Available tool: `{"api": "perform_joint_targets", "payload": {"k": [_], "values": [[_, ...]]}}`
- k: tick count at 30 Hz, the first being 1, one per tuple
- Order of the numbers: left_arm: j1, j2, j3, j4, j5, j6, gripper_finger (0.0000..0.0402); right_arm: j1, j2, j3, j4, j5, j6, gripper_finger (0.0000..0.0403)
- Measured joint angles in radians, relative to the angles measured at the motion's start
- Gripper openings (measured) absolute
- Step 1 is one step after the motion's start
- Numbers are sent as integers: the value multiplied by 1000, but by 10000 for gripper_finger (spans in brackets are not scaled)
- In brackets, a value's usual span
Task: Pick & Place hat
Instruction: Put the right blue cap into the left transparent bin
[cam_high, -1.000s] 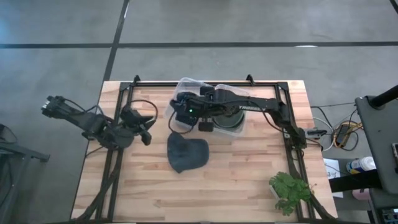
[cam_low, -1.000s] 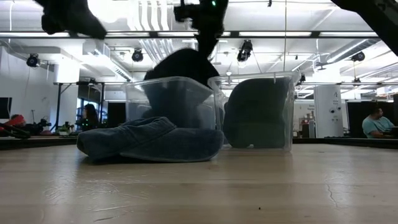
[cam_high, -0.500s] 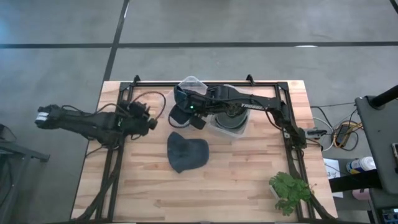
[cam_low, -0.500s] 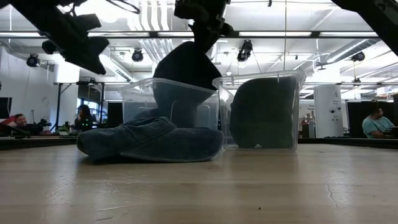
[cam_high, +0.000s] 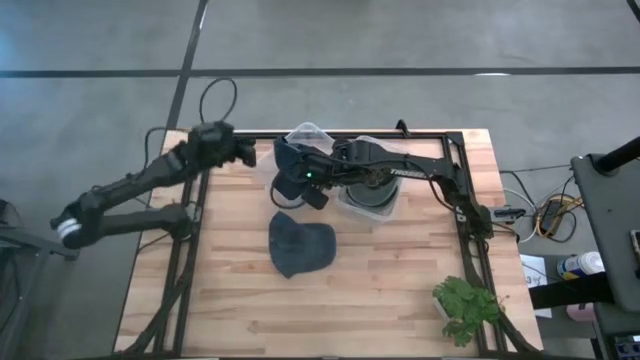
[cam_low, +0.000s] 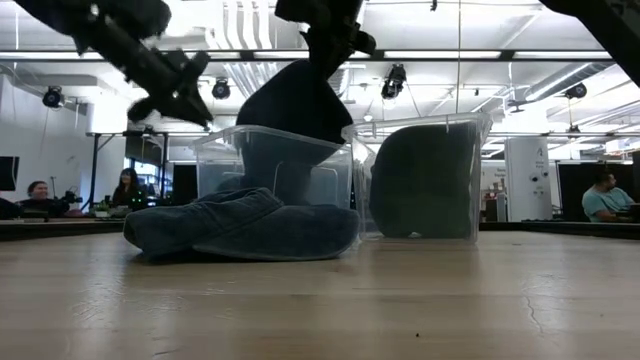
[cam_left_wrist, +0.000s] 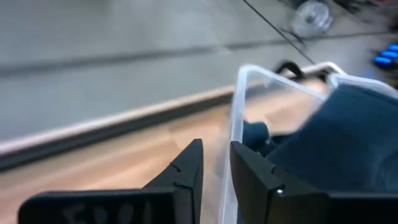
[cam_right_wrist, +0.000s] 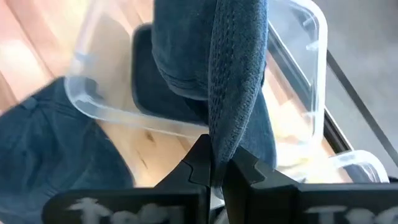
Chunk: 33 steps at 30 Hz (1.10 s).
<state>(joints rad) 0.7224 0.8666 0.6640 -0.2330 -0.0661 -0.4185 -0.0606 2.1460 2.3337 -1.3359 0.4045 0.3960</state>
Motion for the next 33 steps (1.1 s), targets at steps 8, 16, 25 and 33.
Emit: {"api": "perform_joint_targets", "payload": {"k": [8,16,25,33], "values": [[185,260,0,63,401,-35,73,-5,4,-3,-32,86,117,13],[99,334,-1,121,546,-55,73,5,-11,2,-75,338,144,13],[-50,294,-10,138,520,-56,73,-9,20,-4,-177,239,174,13],[-194,343,-11,239,483,-59,73,0,97,-15,-161,87,48,13]]}}
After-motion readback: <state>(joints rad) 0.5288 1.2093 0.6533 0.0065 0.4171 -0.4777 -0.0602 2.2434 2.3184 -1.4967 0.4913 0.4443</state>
